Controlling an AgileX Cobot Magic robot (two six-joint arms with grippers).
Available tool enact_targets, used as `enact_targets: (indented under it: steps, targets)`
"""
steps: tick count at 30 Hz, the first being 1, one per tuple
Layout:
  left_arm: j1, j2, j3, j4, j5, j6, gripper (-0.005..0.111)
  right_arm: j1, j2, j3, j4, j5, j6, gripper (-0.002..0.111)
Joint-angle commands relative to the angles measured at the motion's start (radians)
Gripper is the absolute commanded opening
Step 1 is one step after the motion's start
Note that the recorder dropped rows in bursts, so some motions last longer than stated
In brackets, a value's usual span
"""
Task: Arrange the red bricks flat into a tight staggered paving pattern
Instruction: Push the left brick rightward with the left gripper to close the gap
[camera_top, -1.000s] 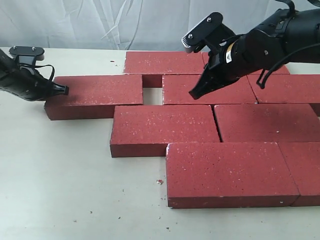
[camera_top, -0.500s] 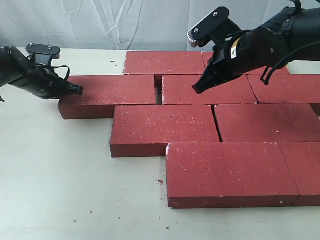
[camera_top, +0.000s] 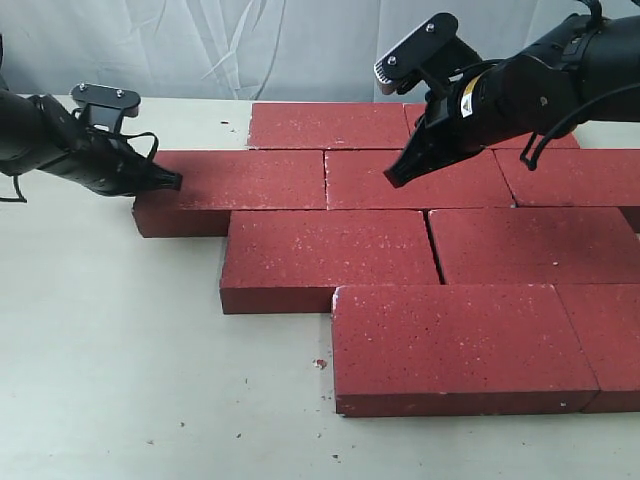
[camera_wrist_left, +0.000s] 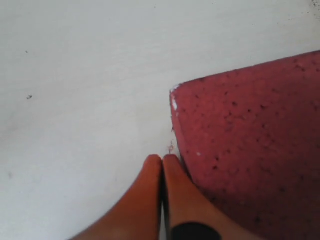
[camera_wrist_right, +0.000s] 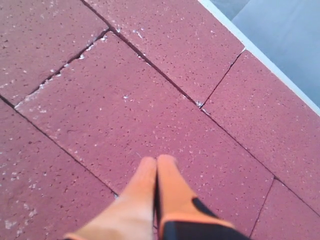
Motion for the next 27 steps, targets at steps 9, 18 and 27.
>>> enact_targets:
  steps: [9, 18, 27]
  targets:
    - [0.008, 0.001, -0.005, 0.029, -0.026, 0.001, 0.000, -0.005, -0.009, 0.004, -0.005, -0.007, -0.003, -0.001]
    - [0.063, -0.001, -0.005, 0.034, 0.001, 0.001, 0.000, -0.005, -0.009, 0.004, -0.005, -0.009, -0.001, -0.001]
    - [0.103, -0.163, -0.005, 0.063, 0.218, 0.001, 0.000, -0.005, -0.016, 0.004, 0.056, -0.054, -0.001, -0.001]
